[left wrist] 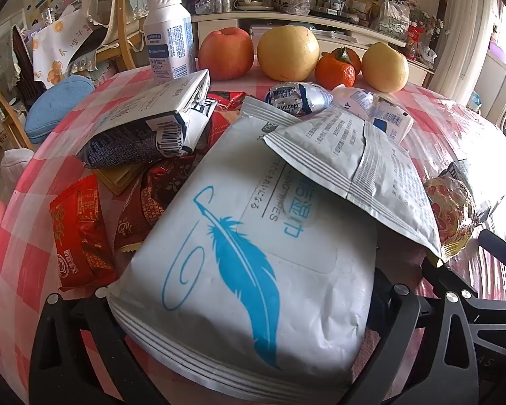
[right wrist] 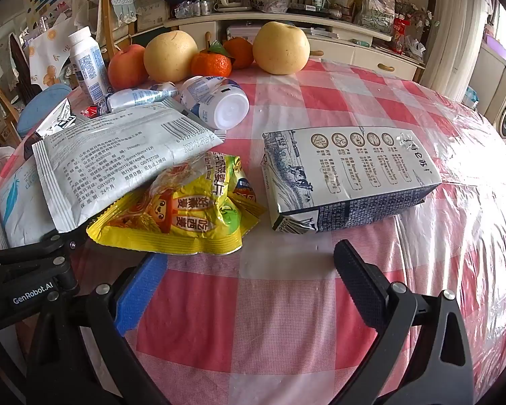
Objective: Collect trash
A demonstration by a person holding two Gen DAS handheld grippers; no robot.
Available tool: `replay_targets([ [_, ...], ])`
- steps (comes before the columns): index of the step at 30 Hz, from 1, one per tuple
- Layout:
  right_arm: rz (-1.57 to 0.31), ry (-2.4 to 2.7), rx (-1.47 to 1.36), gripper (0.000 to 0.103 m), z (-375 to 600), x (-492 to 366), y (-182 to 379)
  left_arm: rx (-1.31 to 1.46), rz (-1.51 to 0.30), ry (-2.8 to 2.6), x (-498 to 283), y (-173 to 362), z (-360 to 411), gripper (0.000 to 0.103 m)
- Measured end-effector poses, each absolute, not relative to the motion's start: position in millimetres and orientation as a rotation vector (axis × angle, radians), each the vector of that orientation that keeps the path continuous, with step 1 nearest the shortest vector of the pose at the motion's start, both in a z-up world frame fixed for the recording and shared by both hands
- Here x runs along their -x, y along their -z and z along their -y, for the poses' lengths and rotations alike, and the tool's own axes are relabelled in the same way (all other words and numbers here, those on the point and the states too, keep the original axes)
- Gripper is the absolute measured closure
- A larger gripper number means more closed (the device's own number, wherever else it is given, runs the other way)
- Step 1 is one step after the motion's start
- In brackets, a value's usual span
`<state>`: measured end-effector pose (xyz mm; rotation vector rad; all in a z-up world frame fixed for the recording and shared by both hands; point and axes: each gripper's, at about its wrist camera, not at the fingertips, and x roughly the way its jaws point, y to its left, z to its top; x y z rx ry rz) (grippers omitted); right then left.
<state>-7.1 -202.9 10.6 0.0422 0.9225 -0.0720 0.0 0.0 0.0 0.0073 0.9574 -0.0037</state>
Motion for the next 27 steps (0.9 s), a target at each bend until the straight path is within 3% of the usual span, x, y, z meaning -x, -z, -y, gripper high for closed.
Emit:
replay_targets([
  [27, -0.927, 0.076, -0.006, 0.004, 196.3, 24.0, -16.6, -0.12, -0.914, 0.008, 23.8, -15.0, 8.3, 0.005],
])
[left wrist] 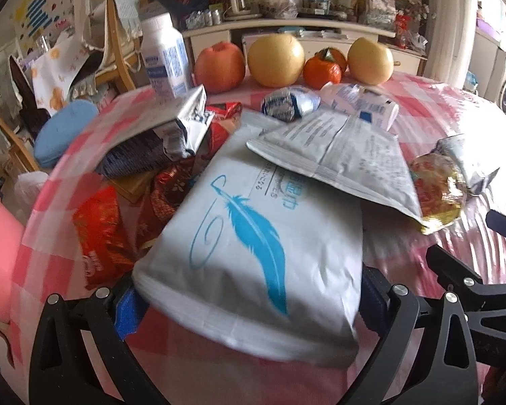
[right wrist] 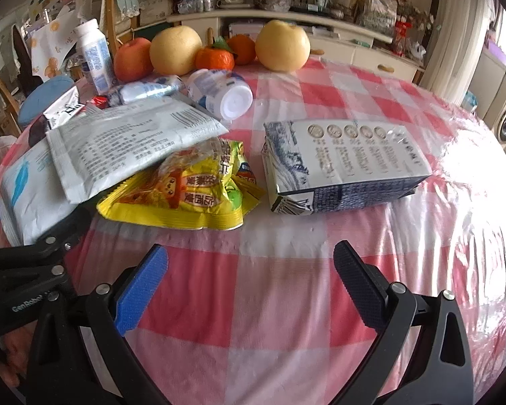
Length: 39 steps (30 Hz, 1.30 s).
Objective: Collect trash
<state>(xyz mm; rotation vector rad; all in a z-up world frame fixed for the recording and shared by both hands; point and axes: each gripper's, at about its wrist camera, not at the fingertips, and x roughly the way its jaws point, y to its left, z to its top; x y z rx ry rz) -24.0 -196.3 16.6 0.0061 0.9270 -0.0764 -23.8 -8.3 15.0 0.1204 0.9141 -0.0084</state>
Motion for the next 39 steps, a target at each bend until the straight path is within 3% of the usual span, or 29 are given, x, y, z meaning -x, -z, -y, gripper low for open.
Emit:
replay_targets([
  [19, -0.64, 0.101, -0.053, 0.004, 177.3, 94.9, -74.0, -0.093, -0.705, -0.043, 76.6, -88.1, -36.4, 0.005],
  [39, -0.556, 0.103, -0.008, 0.004, 149.4, 147.1, -85.0, -0.111, -0.534, -0.061, 141.1, -134.6, -60.9, 0.005],
])
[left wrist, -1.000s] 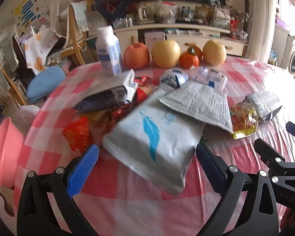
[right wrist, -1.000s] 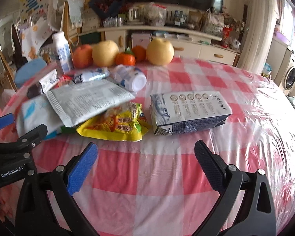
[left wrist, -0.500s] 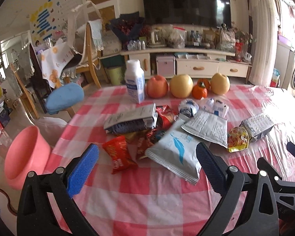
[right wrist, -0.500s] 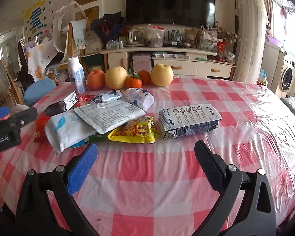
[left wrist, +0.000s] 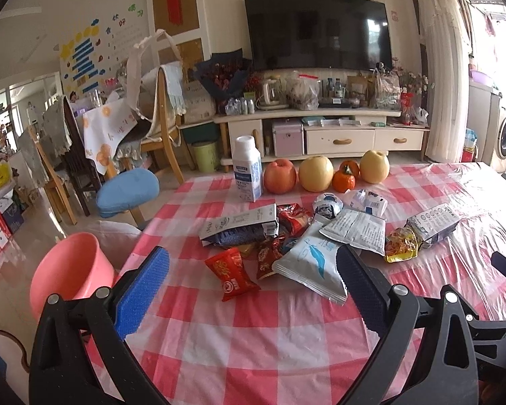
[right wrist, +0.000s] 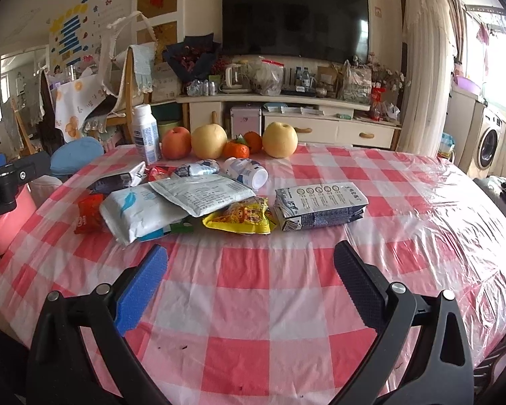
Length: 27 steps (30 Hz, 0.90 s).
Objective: Collect trash
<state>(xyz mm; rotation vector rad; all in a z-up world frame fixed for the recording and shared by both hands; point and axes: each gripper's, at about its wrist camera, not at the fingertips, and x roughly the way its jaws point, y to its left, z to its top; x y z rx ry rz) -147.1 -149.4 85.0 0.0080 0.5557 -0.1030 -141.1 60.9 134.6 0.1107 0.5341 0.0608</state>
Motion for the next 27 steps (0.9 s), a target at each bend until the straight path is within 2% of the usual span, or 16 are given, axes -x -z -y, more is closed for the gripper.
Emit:
replay_targets([
  [27, -0.538, 0.082, 0.054, 0.004, 138.5, 159.0, -83.3, -0.106, -0.515, -0.062, 159.0, -140.8, -70.6, 0.005],
])
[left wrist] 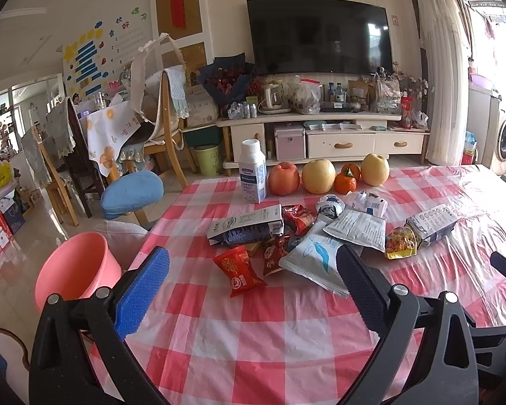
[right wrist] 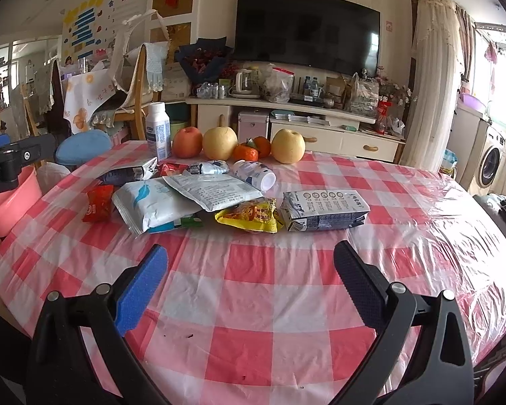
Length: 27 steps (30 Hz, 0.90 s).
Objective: Collect trash
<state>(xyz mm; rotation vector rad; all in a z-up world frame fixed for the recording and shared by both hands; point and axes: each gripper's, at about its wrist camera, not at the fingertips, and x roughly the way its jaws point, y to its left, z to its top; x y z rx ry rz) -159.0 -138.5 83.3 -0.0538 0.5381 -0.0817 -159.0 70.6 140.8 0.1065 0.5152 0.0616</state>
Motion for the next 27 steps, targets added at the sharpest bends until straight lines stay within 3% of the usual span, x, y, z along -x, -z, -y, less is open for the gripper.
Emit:
replay_targets([
  [27, -0.63, 0.113, -0.085, 0.004, 189.4, 143.0, -70.5, -0.136, -0.584, 0.007, 150.3, -128.2, -63.5, 0.005],
])
